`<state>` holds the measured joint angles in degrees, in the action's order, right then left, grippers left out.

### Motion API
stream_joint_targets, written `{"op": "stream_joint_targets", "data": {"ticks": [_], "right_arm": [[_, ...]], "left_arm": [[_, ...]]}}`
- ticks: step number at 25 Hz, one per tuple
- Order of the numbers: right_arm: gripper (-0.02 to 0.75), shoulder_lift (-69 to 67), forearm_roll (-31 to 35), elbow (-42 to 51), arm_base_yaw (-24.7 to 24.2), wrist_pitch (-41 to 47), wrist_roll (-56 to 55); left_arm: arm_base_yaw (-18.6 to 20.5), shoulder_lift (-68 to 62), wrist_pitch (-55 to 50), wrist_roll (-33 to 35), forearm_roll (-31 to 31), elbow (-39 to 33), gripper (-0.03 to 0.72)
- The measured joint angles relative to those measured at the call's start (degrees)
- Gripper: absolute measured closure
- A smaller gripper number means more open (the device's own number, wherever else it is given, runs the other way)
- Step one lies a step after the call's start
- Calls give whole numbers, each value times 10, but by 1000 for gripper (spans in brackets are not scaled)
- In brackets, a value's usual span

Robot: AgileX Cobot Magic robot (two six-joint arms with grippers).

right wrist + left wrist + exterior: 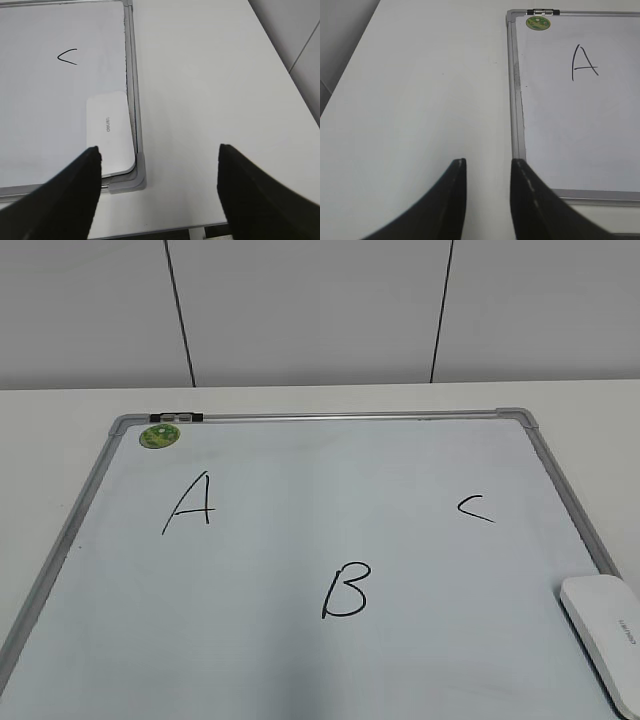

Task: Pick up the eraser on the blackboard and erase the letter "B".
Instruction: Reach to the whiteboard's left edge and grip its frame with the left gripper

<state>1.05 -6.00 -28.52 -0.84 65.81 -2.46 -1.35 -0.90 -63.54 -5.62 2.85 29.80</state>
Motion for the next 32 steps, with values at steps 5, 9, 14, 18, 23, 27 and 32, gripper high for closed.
{"op": "stream_joint_targets", "data": {"ticks": [5,9,14,18,23,27,32], "right_arm": [[202,0,0,0,0,0,0],[202,0,0,0,0,0,0],[202,0,0,0,0,0,0],[202,0,0,0,0,0,0],[202,0,0,0,0,0,0],[202,0,0,0,0,0,0],[202,0,0,0,0,0,0]], "left_arm": [[0,0,0,0,0,0,458],[0,0,0,0,0,0,458],[0,-10,2,0,1,0,456],[0,-79,18,0,1,14,451],[0,-200,46,0,15,40,450],[0,-293,83,0,20,58,448],[0,-432,123,0,18,108,447]]}}
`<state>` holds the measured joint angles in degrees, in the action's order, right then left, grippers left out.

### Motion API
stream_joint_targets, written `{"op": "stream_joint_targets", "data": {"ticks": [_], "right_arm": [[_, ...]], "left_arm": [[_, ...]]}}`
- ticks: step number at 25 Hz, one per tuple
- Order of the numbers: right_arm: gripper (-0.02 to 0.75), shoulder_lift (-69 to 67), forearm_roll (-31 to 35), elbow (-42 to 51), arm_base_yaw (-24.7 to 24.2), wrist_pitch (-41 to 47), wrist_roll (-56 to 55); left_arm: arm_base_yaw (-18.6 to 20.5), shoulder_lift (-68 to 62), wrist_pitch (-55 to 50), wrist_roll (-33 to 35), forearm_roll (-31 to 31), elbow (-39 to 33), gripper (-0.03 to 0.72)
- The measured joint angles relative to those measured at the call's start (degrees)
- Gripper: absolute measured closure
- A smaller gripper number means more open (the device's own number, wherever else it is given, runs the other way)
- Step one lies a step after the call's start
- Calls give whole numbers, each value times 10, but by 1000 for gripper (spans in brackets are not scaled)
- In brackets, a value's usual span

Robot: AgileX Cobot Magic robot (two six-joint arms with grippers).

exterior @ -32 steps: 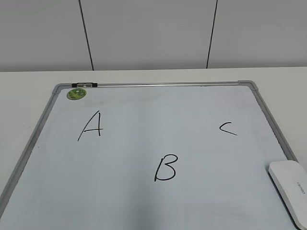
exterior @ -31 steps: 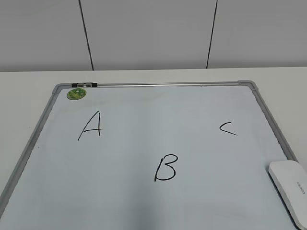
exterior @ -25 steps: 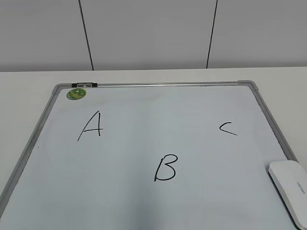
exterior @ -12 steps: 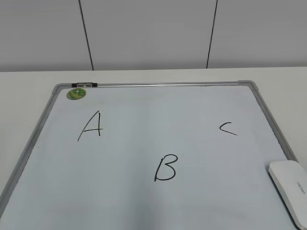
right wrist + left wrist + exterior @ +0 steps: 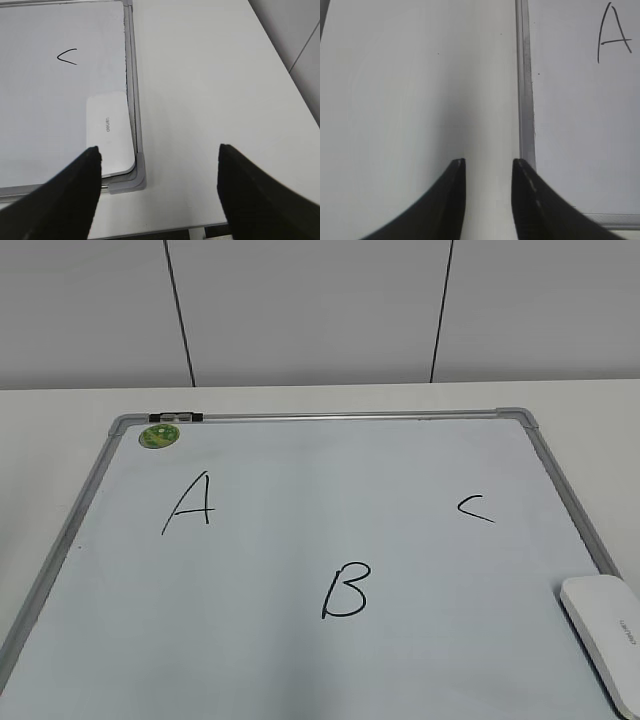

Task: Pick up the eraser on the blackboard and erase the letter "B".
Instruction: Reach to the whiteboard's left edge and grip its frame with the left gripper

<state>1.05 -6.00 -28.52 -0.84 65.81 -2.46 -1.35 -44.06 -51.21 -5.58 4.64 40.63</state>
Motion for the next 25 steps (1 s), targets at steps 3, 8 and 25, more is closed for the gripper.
{"op": "stream_joint_targets", "data": {"ticks": [3,8,25], "right_arm": [[202,0,0,0,0,0,0],[202,0,0,0,0,0,0],[202,0,0,0,0,0,0]], "left_arm": [[0,-88,10,0,-3,44,447],[0,-238,19,0,-6,115,447],[0,-557,-5,3,-54,359,447]]}}
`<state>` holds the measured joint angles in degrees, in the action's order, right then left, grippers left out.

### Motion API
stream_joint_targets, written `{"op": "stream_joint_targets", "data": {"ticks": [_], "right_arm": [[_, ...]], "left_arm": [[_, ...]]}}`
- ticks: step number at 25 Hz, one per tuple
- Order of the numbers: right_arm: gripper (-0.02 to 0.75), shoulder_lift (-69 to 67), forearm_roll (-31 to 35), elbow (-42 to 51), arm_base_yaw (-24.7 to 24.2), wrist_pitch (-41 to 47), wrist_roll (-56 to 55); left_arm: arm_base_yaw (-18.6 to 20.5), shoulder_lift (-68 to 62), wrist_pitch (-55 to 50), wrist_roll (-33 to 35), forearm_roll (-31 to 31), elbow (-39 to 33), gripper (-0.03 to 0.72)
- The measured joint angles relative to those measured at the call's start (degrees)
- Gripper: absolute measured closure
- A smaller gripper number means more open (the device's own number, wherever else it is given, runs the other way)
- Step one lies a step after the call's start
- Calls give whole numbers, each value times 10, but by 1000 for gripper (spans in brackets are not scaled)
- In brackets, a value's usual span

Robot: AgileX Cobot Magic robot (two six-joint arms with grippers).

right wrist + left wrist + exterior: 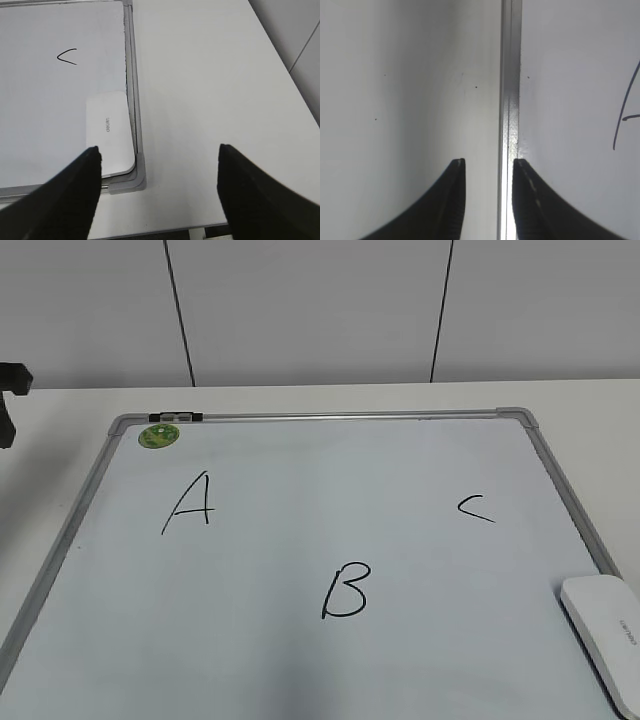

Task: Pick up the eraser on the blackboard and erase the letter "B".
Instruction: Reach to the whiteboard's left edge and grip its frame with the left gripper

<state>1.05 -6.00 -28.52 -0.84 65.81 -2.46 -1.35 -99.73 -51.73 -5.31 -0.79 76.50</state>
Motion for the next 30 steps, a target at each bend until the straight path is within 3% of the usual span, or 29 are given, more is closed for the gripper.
{"op": "stream_joint_targets", "data": {"ticks": [7,30], "right_arm": [[202,0,0,0,0,0,0],[202,0,0,0,0,0,0]], "left_arm": [[0,-87,-56,27,-5,80,447],[0,-223,-33,73,-30,87,448]]}}
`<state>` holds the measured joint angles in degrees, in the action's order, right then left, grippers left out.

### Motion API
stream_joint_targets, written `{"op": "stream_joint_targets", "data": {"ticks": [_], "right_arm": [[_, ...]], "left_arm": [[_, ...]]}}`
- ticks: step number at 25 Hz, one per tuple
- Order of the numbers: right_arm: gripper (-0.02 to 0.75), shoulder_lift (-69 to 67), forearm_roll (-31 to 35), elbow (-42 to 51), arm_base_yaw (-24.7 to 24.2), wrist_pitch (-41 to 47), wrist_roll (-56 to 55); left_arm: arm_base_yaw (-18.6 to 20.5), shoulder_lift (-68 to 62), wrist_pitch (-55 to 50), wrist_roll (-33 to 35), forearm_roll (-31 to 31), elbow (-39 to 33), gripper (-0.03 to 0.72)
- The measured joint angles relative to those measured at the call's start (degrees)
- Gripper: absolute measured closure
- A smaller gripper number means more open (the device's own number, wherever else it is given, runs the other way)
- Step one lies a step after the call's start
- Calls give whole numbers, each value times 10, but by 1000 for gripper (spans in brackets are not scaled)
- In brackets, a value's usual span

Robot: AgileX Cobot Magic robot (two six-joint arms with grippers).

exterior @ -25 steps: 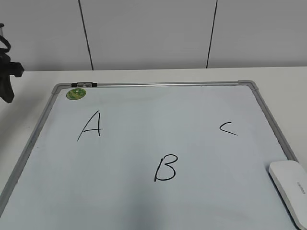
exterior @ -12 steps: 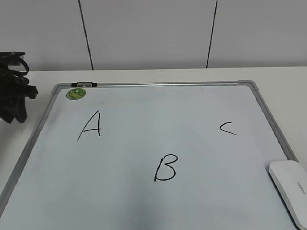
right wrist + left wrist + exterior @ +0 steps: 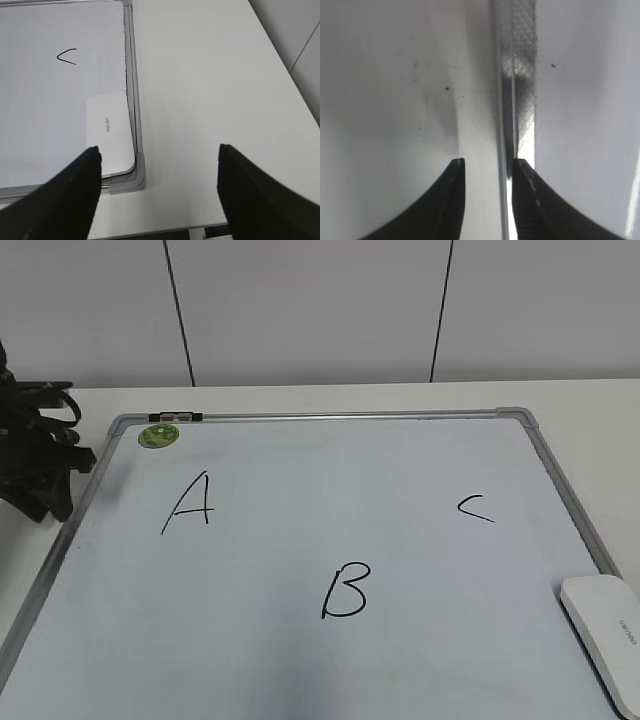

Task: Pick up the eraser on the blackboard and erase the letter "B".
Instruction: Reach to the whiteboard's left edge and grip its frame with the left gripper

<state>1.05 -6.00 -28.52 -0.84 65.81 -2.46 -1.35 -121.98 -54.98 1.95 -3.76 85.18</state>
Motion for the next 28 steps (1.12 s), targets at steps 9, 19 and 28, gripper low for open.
{"op": "stream_joint_targets", "data": {"ticks": [9,19,28], "right_arm": [[202,0,0,0,0,0,0],[202,0,0,0,0,0,0],[202,0,0,0,0,0,0]], "left_arm": [[0,-9,2,0,-9,1,449],[0,-18,5,1,-32,4,450],[0,-18,6,1,-33,4,477]]}}
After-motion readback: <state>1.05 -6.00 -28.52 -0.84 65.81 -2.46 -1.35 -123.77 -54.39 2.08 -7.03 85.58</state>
